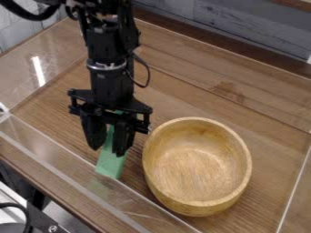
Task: Put the green block in the brown bowl
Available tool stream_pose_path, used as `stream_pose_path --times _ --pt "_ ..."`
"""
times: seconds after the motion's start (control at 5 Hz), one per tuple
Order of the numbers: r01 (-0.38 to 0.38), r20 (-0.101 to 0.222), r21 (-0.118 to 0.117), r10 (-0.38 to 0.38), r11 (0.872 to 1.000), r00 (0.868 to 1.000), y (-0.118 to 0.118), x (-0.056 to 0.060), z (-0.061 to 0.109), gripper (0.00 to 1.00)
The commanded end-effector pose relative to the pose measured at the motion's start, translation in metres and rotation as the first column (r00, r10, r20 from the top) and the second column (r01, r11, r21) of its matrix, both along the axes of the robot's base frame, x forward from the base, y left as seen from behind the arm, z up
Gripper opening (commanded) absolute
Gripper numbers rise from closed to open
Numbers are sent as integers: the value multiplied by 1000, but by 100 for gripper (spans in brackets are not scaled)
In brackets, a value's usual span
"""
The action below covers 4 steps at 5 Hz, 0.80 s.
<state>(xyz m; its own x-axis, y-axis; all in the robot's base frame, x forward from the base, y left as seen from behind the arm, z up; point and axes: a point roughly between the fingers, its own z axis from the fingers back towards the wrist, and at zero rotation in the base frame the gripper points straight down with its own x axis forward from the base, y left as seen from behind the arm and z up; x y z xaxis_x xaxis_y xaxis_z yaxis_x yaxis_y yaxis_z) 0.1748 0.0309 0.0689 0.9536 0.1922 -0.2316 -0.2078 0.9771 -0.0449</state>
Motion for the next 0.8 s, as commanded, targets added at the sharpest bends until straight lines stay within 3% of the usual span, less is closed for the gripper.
stream_pose_path --times 0.0,0.6 --pt "0 58 3 0 1000 998 3 9 22 0" --pt "30 78 -21 -28 999 997 -12 11 43 0"
